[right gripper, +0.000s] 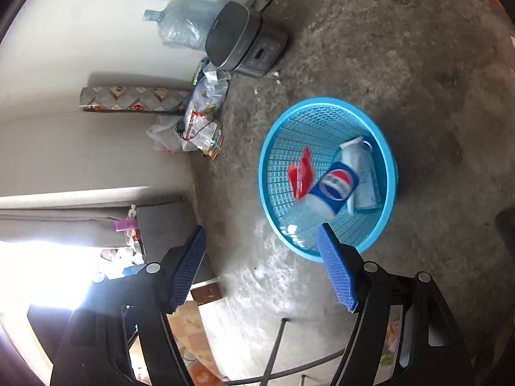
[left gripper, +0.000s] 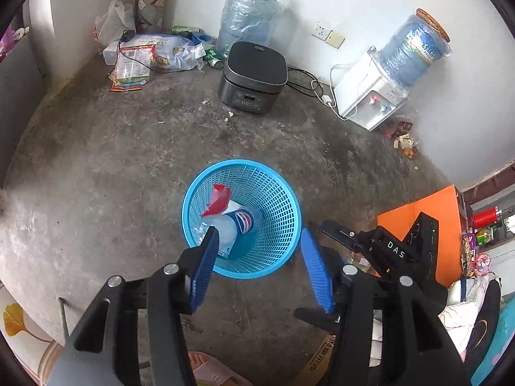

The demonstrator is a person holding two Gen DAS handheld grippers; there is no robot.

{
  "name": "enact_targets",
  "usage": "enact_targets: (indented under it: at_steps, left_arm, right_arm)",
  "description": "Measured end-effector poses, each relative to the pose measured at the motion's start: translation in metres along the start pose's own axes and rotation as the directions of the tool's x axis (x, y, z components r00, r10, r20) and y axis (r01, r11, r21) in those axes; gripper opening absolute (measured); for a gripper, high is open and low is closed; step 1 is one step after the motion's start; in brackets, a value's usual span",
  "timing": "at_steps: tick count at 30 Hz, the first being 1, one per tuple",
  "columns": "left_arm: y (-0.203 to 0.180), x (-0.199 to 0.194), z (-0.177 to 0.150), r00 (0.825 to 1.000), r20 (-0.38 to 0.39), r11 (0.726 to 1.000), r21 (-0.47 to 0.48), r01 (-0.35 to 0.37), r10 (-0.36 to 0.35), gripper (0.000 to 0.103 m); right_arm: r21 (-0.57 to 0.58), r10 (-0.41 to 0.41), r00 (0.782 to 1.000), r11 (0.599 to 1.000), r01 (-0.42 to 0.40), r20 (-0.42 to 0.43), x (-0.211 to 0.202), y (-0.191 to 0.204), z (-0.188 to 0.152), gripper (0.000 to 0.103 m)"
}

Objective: Collect trash
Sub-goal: 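Carry bottle and wrapper over the blue wastebasket and open both tools, then move both tools back over the table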

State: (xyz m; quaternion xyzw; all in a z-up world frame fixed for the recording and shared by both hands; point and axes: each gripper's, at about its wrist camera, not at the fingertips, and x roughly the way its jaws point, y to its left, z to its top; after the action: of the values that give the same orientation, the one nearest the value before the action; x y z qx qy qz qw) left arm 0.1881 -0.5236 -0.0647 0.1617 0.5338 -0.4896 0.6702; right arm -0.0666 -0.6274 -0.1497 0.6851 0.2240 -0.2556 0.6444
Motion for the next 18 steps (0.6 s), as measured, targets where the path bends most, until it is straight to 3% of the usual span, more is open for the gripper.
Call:
enact_targets:
  at_steps: [6, 10, 14, 18]
  left_arm:
    - [0.001, -0.041, -0.013, 0.997, 0.072, 0.999, 0.037, -0.012, 0.009, 0.055]
    - [0.003, -0.083, -0.026, 0.990, 0.143, 0.998, 0.065, -0.023, 0.014, 0.064]
    - [0.008, -0.136, -0.046, 0.976, 0.214, 0.995, 0.085, -0.053, 0.034, 0.072]
    - [0.020, -0.200, -0.076, 0.951, 0.295, 0.990, 0.073, -0.121, 0.095, 0.077]
  right_arm:
    - [-0.123, -0.053, 0.997, 0.991, 0.060, 0.061, -0.016, 0.017, -0.022, 0.068]
    - [-0.266, -0.103, 0.986, 0.954, 0.135, 0.132, -0.032, 0.042, -0.050, 0.068]
    - [-0.420, -0.105, 0.974, 0.889, 0.182, 0.200, -0.047, 0.074, -0.086, 0.070]
    - [-0.585, -0.053, 0.965, 0.786, 0.198, 0.255, -0.063, 0.111, -0.125, 0.074]
